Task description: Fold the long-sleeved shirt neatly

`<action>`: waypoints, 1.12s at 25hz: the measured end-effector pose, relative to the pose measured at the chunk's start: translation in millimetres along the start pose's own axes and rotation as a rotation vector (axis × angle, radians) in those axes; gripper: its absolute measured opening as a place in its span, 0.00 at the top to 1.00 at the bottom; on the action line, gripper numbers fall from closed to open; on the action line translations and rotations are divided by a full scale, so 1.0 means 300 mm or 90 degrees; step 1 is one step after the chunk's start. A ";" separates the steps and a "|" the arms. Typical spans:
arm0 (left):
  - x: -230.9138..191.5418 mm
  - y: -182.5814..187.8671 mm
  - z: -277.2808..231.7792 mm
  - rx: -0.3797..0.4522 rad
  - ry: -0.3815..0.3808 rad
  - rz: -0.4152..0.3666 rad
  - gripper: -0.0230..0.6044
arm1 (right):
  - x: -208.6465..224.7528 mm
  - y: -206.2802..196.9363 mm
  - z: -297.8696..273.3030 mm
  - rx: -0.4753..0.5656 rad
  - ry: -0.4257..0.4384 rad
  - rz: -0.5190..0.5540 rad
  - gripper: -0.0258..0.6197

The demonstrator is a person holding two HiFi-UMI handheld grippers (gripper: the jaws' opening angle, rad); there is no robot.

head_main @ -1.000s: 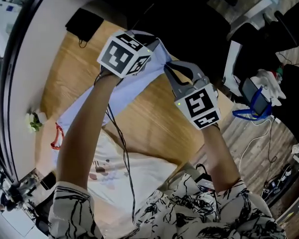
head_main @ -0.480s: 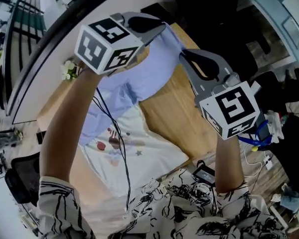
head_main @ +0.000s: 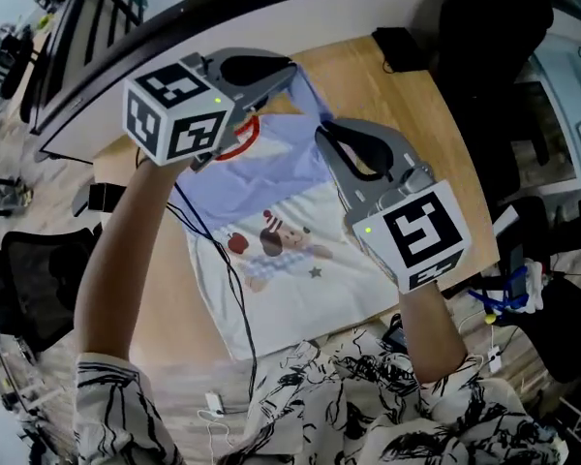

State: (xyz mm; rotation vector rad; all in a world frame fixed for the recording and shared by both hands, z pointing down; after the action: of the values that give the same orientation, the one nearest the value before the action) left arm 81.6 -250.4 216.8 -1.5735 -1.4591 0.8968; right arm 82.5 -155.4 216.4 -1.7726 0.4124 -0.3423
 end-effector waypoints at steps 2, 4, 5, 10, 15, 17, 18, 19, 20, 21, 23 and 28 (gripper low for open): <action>-0.017 -0.108 0.125 0.001 0.005 0.007 0.92 | -0.135 -0.020 -0.086 -0.011 0.006 0.032 0.91; -0.034 -0.238 0.248 -0.015 0.013 0.003 0.92 | -0.279 -0.062 -0.175 -0.019 0.004 0.057 0.91; -0.039 -0.304 0.299 -0.033 0.021 -0.010 0.92 | -0.344 -0.091 -0.218 -0.025 0.004 0.063 0.91; -0.051 -0.613 0.450 -0.124 0.053 -0.058 0.92 | -0.569 -0.278 -0.397 -0.069 -0.004 0.092 0.91; -0.080 -0.902 0.496 -0.161 0.029 -0.071 0.91 | -0.737 -0.470 -0.549 -0.138 0.004 0.120 0.91; -0.090 -0.998 0.513 -0.178 0.019 -0.085 0.91 | -0.800 -0.528 -0.607 -0.162 0.019 0.124 0.91; -0.098 -1.048 0.523 -0.191 0.014 -0.081 0.91 | -0.829 -0.556 -0.639 -0.172 0.029 0.127 0.91; -0.106 -1.101 0.534 -0.206 0.009 -0.068 0.91 | -0.855 -0.586 -0.670 -0.183 0.037 0.130 0.91; -0.113 -1.155 0.544 -0.221 0.005 -0.055 0.91 | -0.877 -0.618 -0.698 -0.194 0.043 0.132 0.91; -0.116 -1.208 0.552 -0.233 0.001 -0.046 0.91 | -0.896 -0.652 -0.722 -0.207 0.048 0.130 0.91; -0.118 -1.302 0.562 -0.245 -0.002 -0.056 0.91 | -0.929 -0.725 -0.759 -0.234 0.057 0.125 0.91; -0.114 -1.506 0.557 -0.276 -0.015 -0.102 0.91 | -1.028 -0.892 -0.842 -0.297 0.100 0.160 0.91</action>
State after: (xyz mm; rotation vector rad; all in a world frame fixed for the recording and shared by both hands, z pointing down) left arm -267.5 -260.3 550.3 -1.7208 -1.8573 0.5271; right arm -278.6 -178.6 532.0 -2.1213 0.8749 -0.2162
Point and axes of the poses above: the fingertips, and each gripper's own axes: z backward along the fingers, x to its right, y out of its top, the point moved 1 cm from there along z, backward along the fingers, and after that the axes turned 2 degrees about -z, right-handed, at the moved point
